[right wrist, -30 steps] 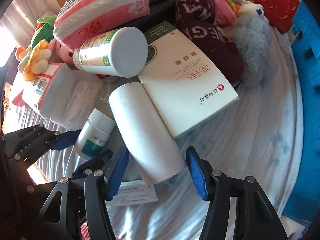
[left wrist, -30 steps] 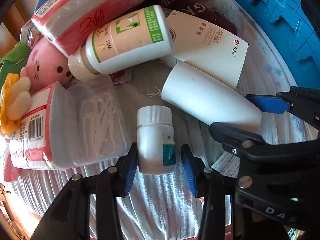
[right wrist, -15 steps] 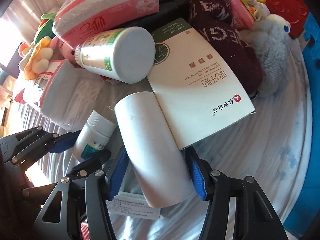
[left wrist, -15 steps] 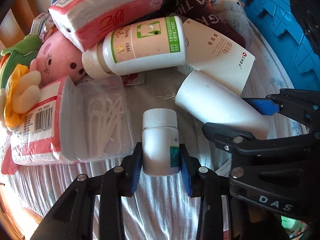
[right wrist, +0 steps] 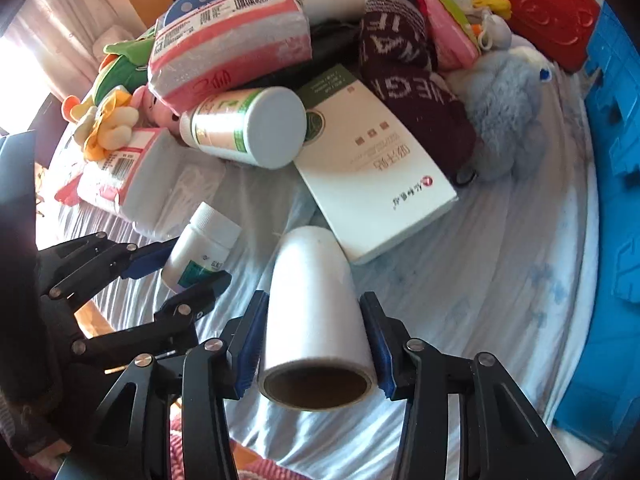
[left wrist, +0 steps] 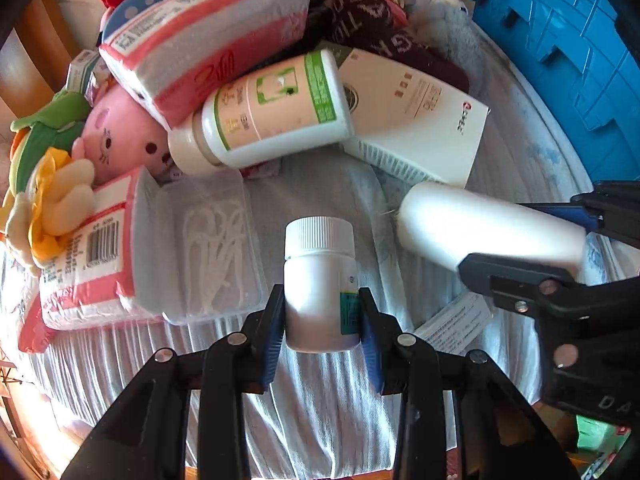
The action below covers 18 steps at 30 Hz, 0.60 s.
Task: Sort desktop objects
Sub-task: 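Lift the pill bottle and paper roll and carry both over the blue crate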
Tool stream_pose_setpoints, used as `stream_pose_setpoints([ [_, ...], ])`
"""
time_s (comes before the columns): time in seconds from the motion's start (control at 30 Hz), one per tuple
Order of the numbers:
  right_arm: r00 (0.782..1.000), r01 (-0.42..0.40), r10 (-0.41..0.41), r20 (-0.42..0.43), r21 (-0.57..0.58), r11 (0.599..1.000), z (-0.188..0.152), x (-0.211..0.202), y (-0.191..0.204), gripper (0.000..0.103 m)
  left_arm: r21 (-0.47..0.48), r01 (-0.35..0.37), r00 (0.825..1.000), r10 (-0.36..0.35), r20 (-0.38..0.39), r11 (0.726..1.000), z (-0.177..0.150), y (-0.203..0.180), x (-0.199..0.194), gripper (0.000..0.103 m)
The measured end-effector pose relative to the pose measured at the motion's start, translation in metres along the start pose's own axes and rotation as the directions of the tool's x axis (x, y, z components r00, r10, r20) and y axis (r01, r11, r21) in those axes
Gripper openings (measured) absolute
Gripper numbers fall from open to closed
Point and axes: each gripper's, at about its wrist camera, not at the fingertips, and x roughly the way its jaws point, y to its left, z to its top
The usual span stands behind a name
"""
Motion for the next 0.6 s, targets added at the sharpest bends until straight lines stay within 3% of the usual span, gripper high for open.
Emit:
stream_pose_setpoints([
  [0.03, 1.0, 0.014, -0.014, -0.011, 0.006, 1.0, -0.004, 0.001, -0.003, 0.057, -0.003, 0.001, 1.0, -0.001, -0.012, 1.0, -0.002, 0.002, 0.003, 0.034],
  [0.1, 0.997, 0.059, -0.058, -0.042, 0.013, 0.998, -0.012, 0.005, -0.011, 0.058, -0.016, 0.016, 1.0, -0.016, -0.027, 1.0, -0.005, 0.007, 0.007, 0.034],
  [0.23, 0.993, 0.082, -0.081, -0.082, 0.012, 0.997, -0.023, 0.01, -0.018, 0.058, -0.008, 0.024, 1.0, -0.024, -0.016, 1.0, -0.005, 0.01, 0.006, 0.034],
  [0.4, 0.994, 0.091, -0.092, -0.062, -0.023, 0.996, -0.019, 0.013, -0.007, 0.059, 0.008, 0.018, 1.0, -0.018, -0.006, 1.0, -0.002, 0.008, 0.006, 0.034],
  [0.6, 0.99, 0.129, -0.13, -0.049, -0.026, 0.991, -0.018, 0.024, 0.001, 0.049, 0.026, -0.005, 0.999, 0.004, 0.039, 1.0, -0.004, 0.004, -0.005, 0.034],
])
